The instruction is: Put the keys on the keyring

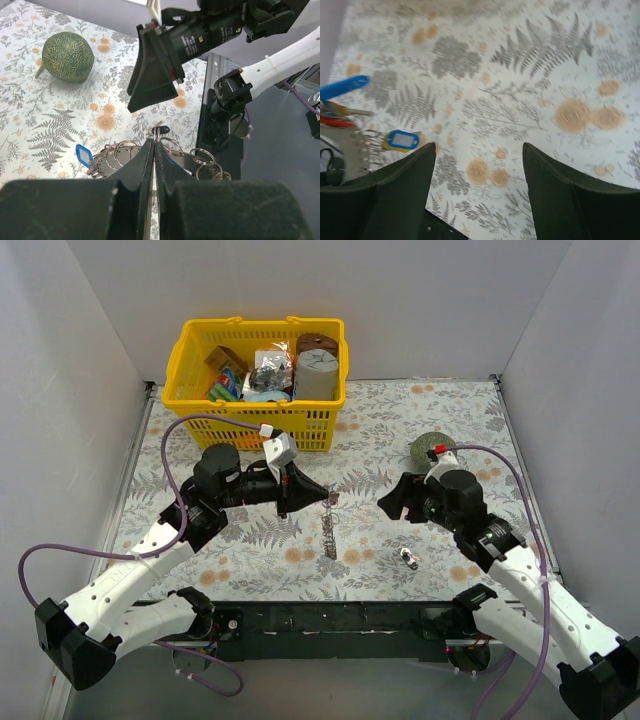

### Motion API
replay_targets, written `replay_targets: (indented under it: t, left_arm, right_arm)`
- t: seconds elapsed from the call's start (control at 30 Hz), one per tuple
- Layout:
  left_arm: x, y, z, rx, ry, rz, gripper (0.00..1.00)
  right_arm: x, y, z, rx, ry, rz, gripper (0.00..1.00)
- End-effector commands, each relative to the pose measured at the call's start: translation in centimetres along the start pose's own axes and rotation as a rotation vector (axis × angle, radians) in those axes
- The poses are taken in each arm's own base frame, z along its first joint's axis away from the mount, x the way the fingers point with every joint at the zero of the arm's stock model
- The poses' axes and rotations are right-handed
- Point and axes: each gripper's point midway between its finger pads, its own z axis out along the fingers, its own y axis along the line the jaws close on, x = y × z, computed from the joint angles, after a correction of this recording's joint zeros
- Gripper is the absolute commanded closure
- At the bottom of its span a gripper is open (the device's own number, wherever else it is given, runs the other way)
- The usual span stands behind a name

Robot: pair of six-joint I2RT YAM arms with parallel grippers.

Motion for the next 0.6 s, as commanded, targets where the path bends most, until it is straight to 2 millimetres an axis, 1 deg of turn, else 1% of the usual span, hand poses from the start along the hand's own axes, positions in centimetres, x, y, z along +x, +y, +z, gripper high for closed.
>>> replay_targets:
  t: [0.0, 0.07, 0.17, 0.2, 0.27, 0.3, 0.4, 0.47, 0.57]
  left_arm:
    - [-0.8, -0.3, -0.5, -0.009, -0.030, 0.059, 1.00]
    - [-0.2, -0.1, -0.4, -0.012, -0.019, 0.053, 1.00]
    - [0.3, -0.1, -0.5, -0.013, -0.011, 0.050, 1.00]
    - [0.4, -0.1, -0.5, -0.012, -0.008, 0.048, 1.00]
    - [0.8, 0.1, -0.5, -0.017, -0.003, 0.043, 1.00]
    - [0.9, 0.1, -0.4, -0.017, -0.001, 0.041, 1.00]
    - [1.2, 0.2, -0.4, -0.018, 0.008, 0.034, 1.00]
    - [1.4, 0.3, -0.3, -0.017, 0.013, 0.031, 1.00]
    - [1.8, 0.2, -0.2, -0.008, 0.021, 0.029, 1.00]
  right_arm:
    - [4.6, -5.4, -0.4, 0.250, 0.189, -0.019, 0.25]
    - [5.9, -6.6, -0.5, 0.295, 0.247, -0.026, 0.29]
    - [8.1, -7.9, -0.5, 0.345, 0.347, -0.038, 0.32]
    - [8.9, -8.5, -0.5, 0.368, 0.384, -0.038, 0.32]
    - [9.9, -9.1, -0.6, 0.378, 0.426, -0.051, 0.34]
    - [10.8, -9.6, -0.6, 0.391, 0.457, -0.053, 0.34]
    - [12.3, -10.3, -0.7, 0.401, 0.497, -0.051, 0.37]
    - [12.7, -10.3, -0.4, 0.384, 0.503, -0.051, 0.41]
    - [13.6, -10.5, -0.2, 0.384, 0.535, -0.040, 0.43]
